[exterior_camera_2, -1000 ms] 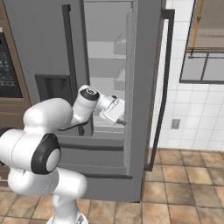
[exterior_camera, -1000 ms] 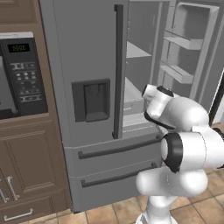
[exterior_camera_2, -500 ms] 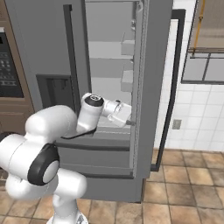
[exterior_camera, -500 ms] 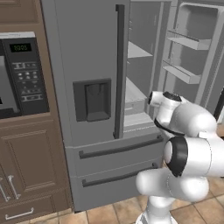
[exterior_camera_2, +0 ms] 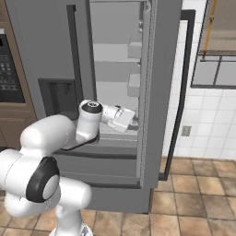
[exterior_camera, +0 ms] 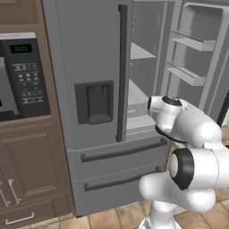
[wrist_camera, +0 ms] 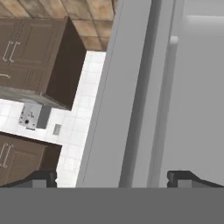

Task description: Place one of the steaks on the plate and the other in the bowl. Then place the bowl in the fridge.

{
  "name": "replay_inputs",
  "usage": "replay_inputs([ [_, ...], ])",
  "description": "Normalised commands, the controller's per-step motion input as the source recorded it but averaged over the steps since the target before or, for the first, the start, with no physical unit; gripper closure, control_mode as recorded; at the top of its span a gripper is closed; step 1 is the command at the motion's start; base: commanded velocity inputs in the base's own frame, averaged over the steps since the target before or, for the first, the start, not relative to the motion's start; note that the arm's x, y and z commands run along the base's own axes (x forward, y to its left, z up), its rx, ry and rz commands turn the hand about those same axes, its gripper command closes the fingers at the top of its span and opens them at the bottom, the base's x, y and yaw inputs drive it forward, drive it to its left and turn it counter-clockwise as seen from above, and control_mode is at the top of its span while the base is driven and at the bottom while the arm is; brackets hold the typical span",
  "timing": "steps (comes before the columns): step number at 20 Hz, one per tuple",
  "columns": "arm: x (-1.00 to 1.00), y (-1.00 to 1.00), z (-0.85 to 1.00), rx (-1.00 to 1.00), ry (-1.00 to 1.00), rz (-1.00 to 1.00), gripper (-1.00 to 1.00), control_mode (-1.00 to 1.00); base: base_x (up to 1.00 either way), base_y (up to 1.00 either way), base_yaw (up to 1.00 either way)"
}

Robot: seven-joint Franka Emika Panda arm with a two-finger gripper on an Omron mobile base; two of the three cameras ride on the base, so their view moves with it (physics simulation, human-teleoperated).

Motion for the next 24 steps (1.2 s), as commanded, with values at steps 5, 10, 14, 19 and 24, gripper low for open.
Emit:
replay_inputs([
  [5, -0.07, 0.45, 0.1, -0.04, 0.01, 0.01, -1.0, -1.0, 0.0, 0.0, 0.0],
  [10, -0.03, 0.94, 0.0, 0.15, -0.16, -0.06, -1.0, -1.0, 0.0, 0.0, 0.0],
  [14, 0.12, 0.97, 0.08, 0.45, -0.51, -0.27, -1.0, -1.0, 0.0, 0.0, 0.0],
  [19, 0.12, 0.74, 0.22, 0.53, -0.57, -0.35, -1.0, -1.0, 0.0, 0.0, 0.0],
  [24, 0.27, 0.27, -0.08, 0.66, -0.65, -0.49, -1.0, -1.0, 0.0, 0.0, 0.0],
])
